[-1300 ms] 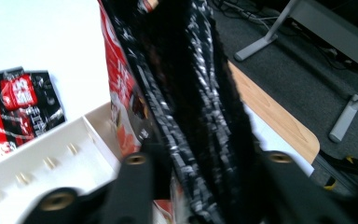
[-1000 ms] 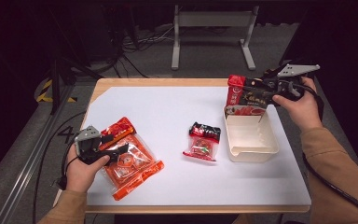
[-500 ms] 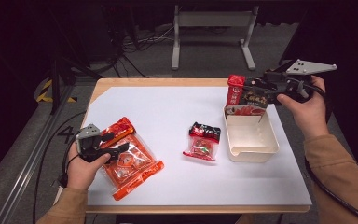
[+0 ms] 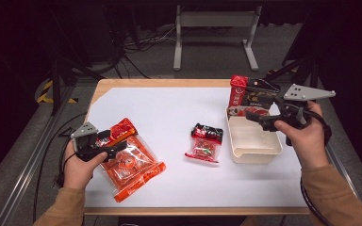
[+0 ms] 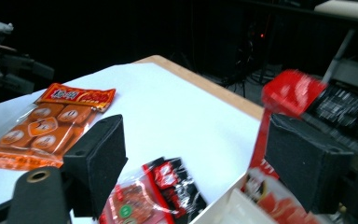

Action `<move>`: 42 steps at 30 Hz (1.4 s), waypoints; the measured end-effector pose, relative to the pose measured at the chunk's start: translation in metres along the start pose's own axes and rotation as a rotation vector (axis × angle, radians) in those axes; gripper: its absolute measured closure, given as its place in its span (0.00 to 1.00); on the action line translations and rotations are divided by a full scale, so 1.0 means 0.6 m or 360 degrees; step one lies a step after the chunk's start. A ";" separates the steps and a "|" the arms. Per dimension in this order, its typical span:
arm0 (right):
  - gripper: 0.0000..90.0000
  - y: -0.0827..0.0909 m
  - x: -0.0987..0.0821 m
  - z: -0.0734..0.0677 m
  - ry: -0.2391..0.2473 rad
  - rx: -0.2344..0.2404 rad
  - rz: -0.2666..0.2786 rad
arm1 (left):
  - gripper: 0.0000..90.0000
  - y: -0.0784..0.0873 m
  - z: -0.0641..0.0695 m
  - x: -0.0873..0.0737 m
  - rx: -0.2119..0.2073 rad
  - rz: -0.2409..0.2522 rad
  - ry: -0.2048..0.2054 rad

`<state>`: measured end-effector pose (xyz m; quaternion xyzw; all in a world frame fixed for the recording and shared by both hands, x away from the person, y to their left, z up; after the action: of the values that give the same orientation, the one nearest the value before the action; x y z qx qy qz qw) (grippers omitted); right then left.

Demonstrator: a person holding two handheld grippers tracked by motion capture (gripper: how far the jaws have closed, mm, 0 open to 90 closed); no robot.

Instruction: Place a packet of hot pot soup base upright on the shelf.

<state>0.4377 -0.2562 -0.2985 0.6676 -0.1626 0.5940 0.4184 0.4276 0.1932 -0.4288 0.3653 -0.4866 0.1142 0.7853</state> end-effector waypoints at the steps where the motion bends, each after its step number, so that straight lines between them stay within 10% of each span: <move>1: 0.24 0.001 -0.007 -0.006 -0.0022 0.0009 0.0000 | 0.15 0.002 -0.002 0.001 0.0001 0.0004 -0.0003; 42: 0.25 -0.074 -0.195 -0.162 0.0054 0.0375 -0.0123 | 0.11 0.046 -0.058 -0.002 0.0149 0.0044 0.0028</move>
<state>0.3773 -0.1892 -0.4290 0.7078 -0.0586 0.6036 0.3623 0.4360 0.2371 -0.4260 0.3938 -0.4788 0.1509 0.7700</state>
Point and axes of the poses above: each handheld gripper's, and its own axes: y roughly backward along the jaws, x roughly out of its top, z roughly to its right, the point moved 8 cm from there along -y, roughly forward along the jaws, and after that the axes turned 6 degrees about -x, right-handed, at the moved point
